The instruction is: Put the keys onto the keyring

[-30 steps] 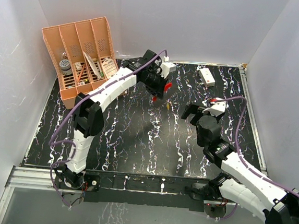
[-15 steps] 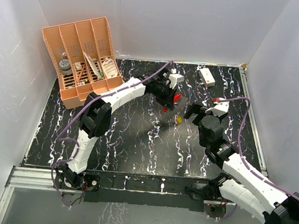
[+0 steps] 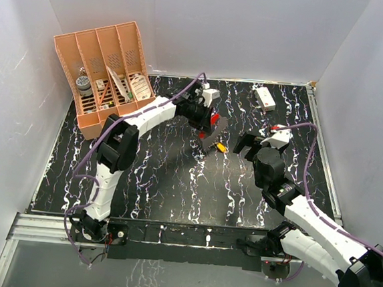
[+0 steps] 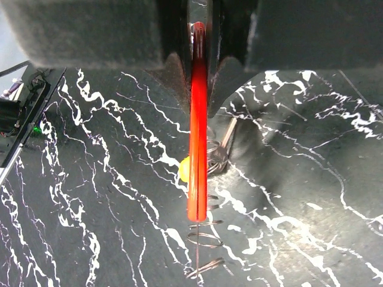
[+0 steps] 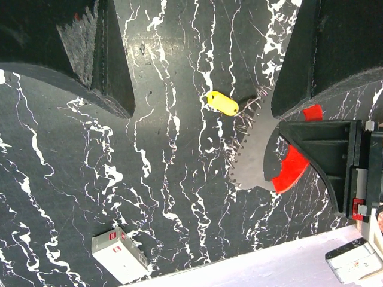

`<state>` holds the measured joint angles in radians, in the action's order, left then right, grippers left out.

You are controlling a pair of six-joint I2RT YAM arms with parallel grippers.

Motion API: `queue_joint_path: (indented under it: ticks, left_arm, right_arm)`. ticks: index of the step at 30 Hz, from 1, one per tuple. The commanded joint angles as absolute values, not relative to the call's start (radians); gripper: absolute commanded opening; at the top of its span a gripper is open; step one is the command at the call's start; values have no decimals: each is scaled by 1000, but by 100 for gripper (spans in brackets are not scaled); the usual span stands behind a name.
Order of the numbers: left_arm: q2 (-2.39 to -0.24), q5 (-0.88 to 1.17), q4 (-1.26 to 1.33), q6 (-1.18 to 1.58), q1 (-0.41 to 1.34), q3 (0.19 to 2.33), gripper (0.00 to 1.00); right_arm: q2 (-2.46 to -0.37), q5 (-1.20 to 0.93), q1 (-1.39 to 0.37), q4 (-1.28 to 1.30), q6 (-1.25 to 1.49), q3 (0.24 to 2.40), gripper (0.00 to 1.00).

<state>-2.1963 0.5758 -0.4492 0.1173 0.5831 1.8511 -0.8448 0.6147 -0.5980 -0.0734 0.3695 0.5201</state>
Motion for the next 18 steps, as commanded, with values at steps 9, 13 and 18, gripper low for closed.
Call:
queue_joint_path:
  ticks: [9, 13, 18]
  left_arm:
    - [-2232, 645, -405, 128, 479, 1839, 4]
    - [-2248, 657, -419, 116, 451, 1846, 4]
    - [-2238, 655, -413, 109, 424, 1831, 4]
  right_arm:
    - [-857, 589, -592, -105, 377, 563, 98]
    - [-860, 589, -592, -104, 378, 563, 98]
    - [-866, 585, -592, -102, 378, 565, 98]
